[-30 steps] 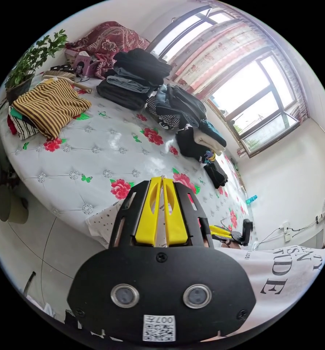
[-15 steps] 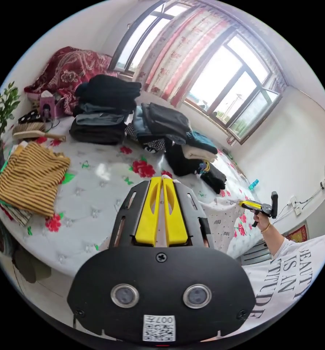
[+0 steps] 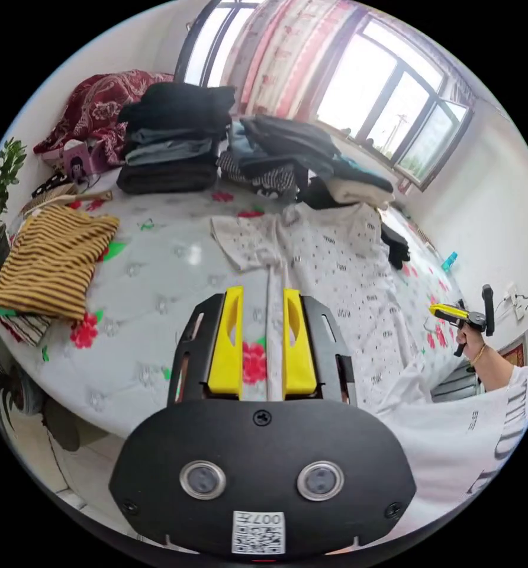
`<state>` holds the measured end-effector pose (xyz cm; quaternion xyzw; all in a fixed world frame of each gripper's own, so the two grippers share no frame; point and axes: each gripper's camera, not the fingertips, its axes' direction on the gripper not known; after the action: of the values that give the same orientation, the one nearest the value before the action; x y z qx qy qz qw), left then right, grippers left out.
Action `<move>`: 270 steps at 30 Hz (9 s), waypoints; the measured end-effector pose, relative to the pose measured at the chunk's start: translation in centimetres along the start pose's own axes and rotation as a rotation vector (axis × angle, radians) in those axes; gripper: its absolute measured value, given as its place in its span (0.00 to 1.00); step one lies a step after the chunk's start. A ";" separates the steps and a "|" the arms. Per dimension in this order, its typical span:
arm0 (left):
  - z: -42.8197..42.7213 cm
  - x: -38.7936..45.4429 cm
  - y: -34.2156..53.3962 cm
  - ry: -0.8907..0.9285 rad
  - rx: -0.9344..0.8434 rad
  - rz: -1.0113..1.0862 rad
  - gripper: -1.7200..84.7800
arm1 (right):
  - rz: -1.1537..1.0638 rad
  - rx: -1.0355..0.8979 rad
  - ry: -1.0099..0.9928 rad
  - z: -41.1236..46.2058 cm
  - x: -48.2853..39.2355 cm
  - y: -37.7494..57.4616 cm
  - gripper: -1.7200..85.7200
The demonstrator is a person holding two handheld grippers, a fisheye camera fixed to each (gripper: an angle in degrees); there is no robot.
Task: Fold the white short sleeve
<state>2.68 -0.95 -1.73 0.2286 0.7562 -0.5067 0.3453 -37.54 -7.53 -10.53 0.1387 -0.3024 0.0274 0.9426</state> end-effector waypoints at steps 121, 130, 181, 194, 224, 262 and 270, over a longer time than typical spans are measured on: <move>-3.3 -3.7 3.9 0.081 -0.327 -0.380 0.07 | 0.403 -0.046 -0.234 8.8 21.6 15.4 0.02; -6.8 -10.3 -0.3 0.143 -0.106 -0.497 0.12 | 0.112 0.062 -0.278 10.3 13.8 9.3 0.02; -8.8 -28.1 10.4 0.588 0.395 -0.890 0.02 | -0.849 0.022 -0.629 27.8 -19.0 -15.4 0.03; -7.6 -11.8 9.6 0.323 0.167 0.065 0.02 | -0.651 -0.116 -0.674 29.6 -8.0 -10.6 0.09; 8.7 -1.9 15.6 0.098 -0.186 0.408 0.11 | -0.215 0.065 -0.562 17.4 8.5 -8.7 0.06; 42.8 21.1 -17.0 0.903 -0.664 0.765 0.02 | 0.804 0.485 -0.525 -5.0 41.6 13.1 0.03; 45.3 16.6 -17.5 0.906 -0.698 0.652 0.17 | 1.044 0.315 -0.711 0.6 39.6 15.9 0.08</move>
<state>-7.22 -49.62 -14.81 0.5111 0.8387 0.0454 0.1823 -7.73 6.26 16.73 0.1107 -0.6158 0.4784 0.6162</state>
